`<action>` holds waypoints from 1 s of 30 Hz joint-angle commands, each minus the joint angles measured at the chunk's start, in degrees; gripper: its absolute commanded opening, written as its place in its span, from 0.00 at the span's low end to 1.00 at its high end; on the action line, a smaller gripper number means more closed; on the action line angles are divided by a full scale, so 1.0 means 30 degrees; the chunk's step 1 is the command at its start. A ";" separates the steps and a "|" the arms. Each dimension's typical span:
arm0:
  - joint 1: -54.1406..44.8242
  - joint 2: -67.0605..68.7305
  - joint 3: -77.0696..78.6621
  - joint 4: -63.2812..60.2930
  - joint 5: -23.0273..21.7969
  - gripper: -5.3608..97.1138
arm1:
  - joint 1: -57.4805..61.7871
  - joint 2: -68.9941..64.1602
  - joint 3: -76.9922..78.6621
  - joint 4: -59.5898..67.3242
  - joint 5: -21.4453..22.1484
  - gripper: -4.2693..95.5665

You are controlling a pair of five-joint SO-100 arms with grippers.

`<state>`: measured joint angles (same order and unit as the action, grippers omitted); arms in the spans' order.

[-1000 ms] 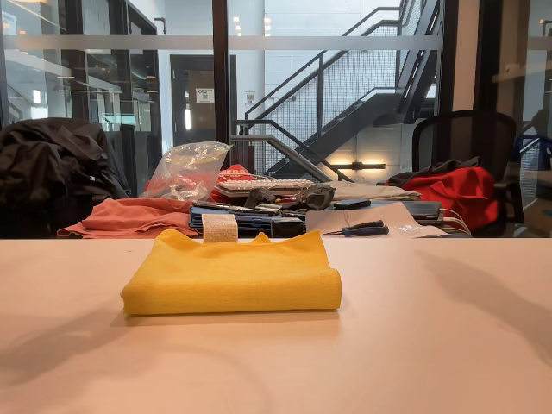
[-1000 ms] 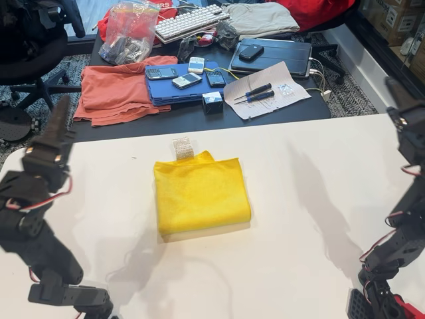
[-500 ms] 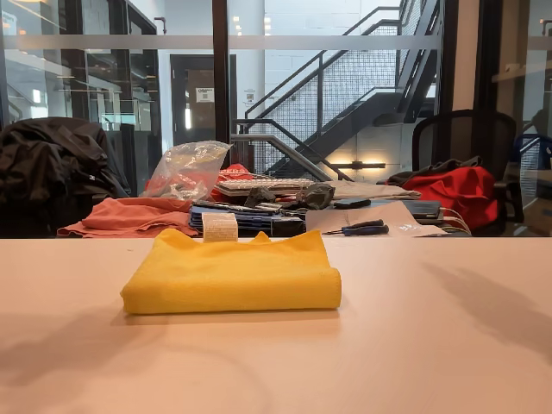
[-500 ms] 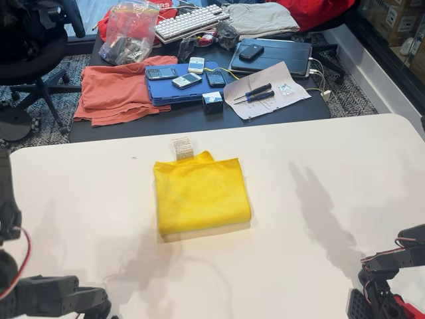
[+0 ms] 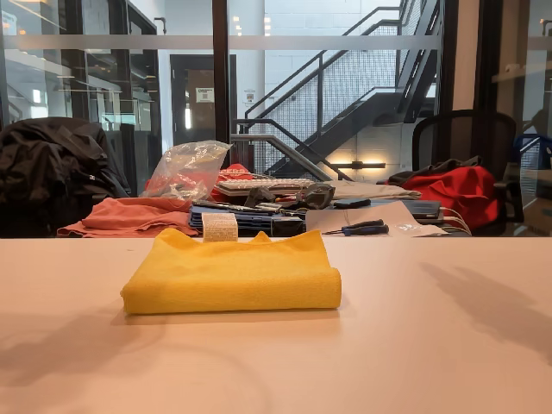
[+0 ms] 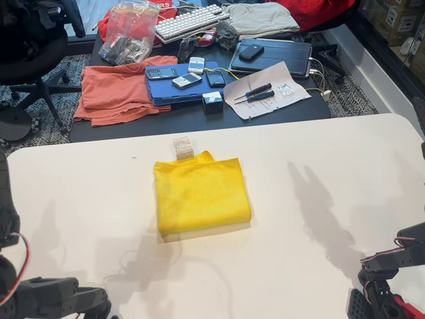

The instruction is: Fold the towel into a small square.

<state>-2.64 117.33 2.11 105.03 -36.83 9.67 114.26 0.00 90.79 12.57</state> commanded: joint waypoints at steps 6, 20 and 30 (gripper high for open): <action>-0.0088 -0.0146 -0.0176 -0.0264 -0.0176 0.29 | -0.0234 -0.0381 0.0205 -0.1260 0.0000 0.48; 0.0059 0.0703 0.3340 -1.5850 -0.3750 0.29 | -0.0293 -0.2930 0.0234 -1.9863 0.2197 0.48; -0.0117 0.0293 0.3486 -1.9014 -0.5684 0.28 | 0.0000 -0.3428 0.0029 -2.1621 0.5713 0.48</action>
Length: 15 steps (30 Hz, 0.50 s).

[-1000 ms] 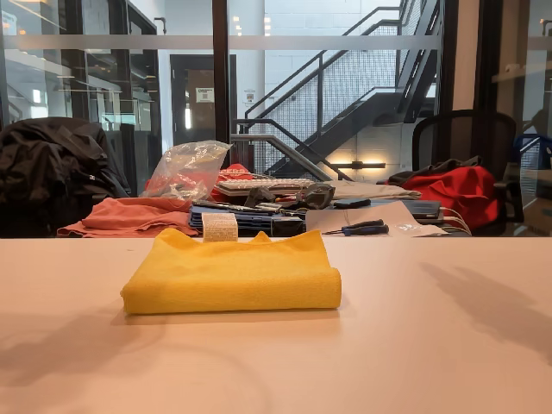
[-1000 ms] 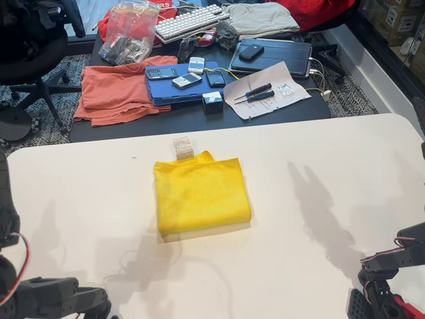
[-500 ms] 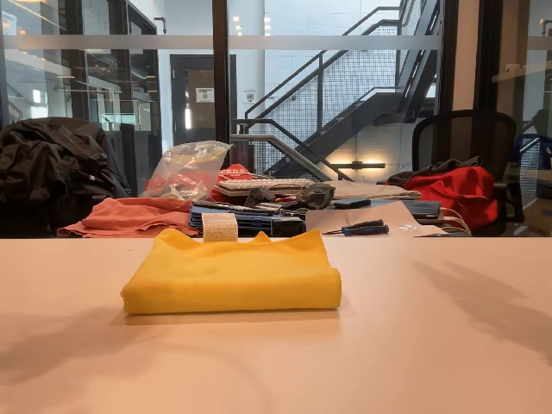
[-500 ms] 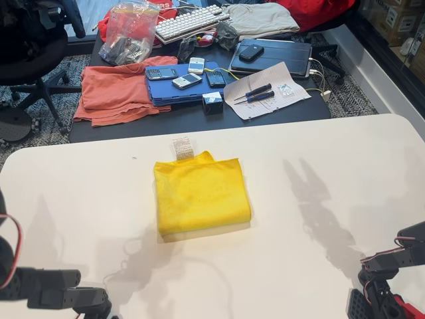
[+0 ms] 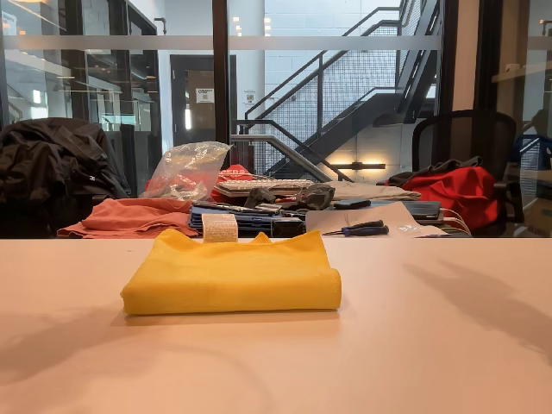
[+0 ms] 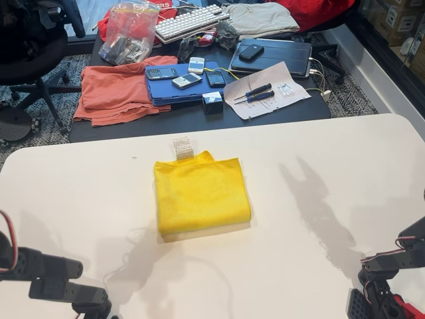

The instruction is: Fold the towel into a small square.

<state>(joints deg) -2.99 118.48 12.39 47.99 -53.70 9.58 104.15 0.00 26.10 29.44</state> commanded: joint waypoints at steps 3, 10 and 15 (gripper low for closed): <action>0.0117 -0.0029 0.0059 0.0381 -0.0059 0.28 | -0.0088 -0.0059 0.0029 0.0000 0.0264 0.48; 0.0176 -0.0205 0.0059 0.0908 -0.0088 0.29 | 0.0000 0.0117 -0.0029 0.0527 0.0117 0.48; 0.0176 -0.0205 0.0059 0.0996 -0.0029 0.29 | 0.0029 0.0029 0.0000 0.0557 0.0088 0.48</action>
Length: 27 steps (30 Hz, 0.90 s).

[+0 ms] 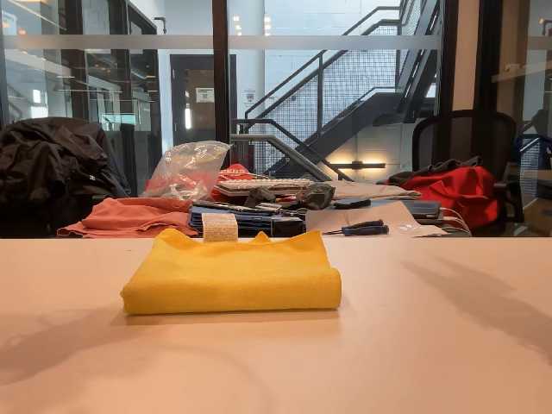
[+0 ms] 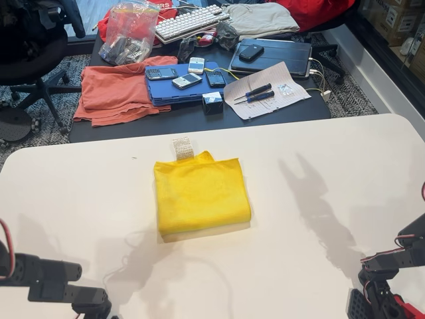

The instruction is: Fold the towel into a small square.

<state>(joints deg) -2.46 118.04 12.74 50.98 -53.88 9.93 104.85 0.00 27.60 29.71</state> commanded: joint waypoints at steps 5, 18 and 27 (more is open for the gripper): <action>-0.0176 0.0146 -0.0059 0.0674 0.0205 0.29 | -0.0088 -0.0381 0.0234 0.0059 0.0000 0.47; -0.0088 0.0117 -0.0088 0.2520 0.0146 0.28 | -0.0059 -0.0938 0.0205 -0.0088 0.0234 0.31; -0.0176 0.0234 -0.0205 0.2725 0.0205 0.29 | -0.0264 -0.0996 0.0000 -0.0088 0.0264 0.24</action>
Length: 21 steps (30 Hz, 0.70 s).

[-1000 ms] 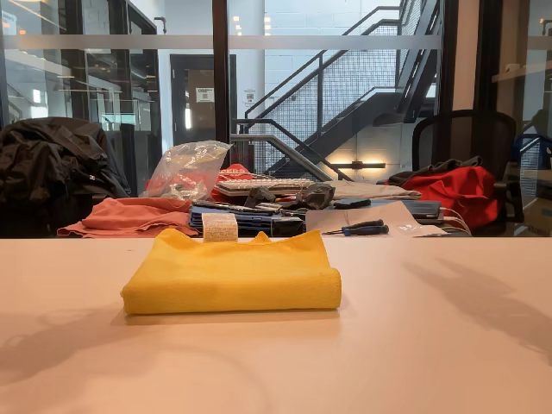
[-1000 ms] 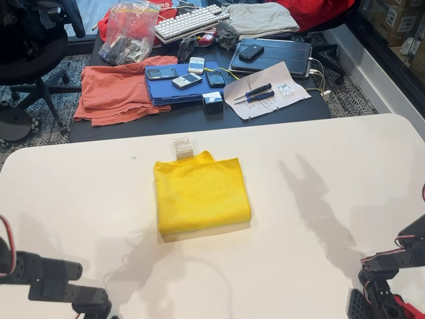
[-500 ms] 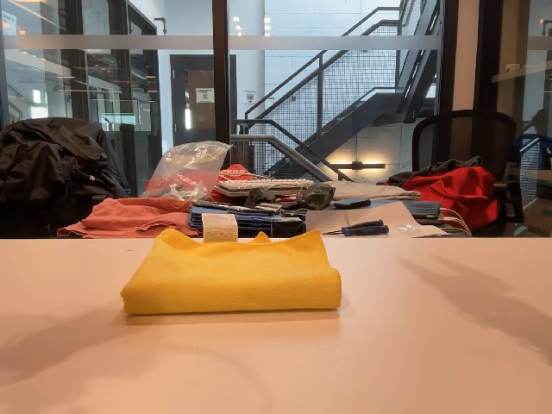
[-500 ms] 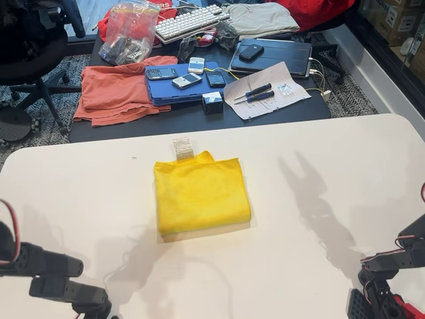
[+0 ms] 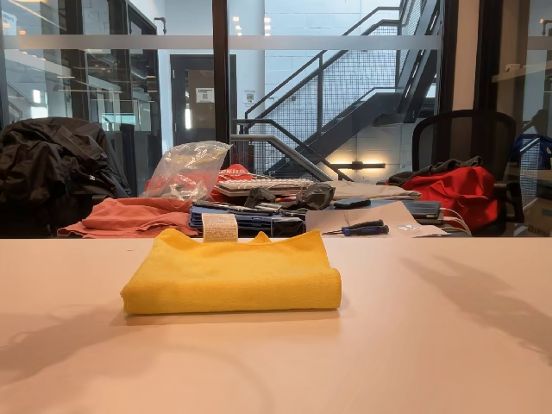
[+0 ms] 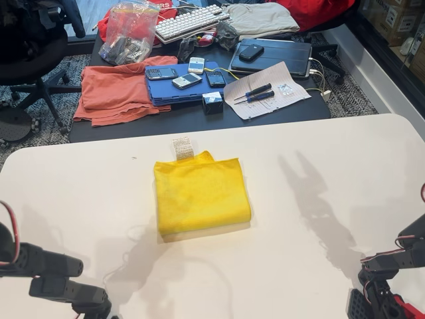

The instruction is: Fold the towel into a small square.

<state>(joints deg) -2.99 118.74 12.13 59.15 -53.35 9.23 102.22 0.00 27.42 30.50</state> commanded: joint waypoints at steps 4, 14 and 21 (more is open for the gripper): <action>0.0000 0.0000 0.0117 -0.0059 0.0029 0.29 | 0.0117 -0.0146 0.0000 0.0029 0.0000 0.25; 0.0029 0.0029 -0.0117 0.0029 0.0000 0.29 | 0.0088 0.0029 0.0000 0.0176 -0.0234 0.25; 0.0176 0.1582 0.0146 0.0029 0.0029 0.29 | 0.0117 0.0117 -0.0029 0.0176 -0.0117 0.25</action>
<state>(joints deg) -2.64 123.84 12.48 59.15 -53.35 9.49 102.74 0.00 28.04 29.88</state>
